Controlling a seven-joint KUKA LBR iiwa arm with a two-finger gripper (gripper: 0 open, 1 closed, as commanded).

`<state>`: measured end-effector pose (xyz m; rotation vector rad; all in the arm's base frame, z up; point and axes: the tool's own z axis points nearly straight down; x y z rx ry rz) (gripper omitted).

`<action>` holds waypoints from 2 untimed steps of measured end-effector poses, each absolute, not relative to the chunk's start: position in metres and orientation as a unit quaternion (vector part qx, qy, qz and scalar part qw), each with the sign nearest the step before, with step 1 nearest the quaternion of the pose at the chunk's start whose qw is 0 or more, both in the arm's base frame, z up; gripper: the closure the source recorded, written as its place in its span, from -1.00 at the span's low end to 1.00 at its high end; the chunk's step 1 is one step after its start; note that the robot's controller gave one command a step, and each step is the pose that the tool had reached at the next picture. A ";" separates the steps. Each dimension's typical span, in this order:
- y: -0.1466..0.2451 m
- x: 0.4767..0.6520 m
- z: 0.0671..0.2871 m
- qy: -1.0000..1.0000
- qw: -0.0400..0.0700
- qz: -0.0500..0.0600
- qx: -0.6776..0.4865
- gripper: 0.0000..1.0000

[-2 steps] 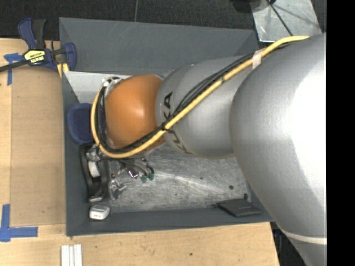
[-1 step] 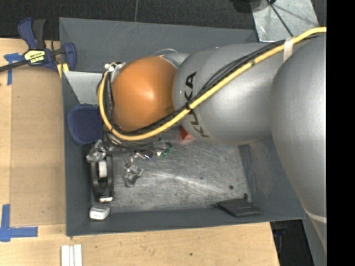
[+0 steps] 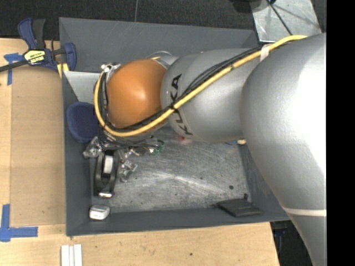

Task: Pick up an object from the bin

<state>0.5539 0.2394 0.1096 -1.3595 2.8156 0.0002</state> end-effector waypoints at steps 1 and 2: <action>0.240 0.552 0.106 0.900 0.005 0.001 -0.435 1.00; 0.229 0.548 0.219 0.900 0.002 -0.001 -0.435 1.00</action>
Offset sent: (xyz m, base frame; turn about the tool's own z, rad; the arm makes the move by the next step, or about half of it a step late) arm 0.0000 0.0000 0.0000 0.0000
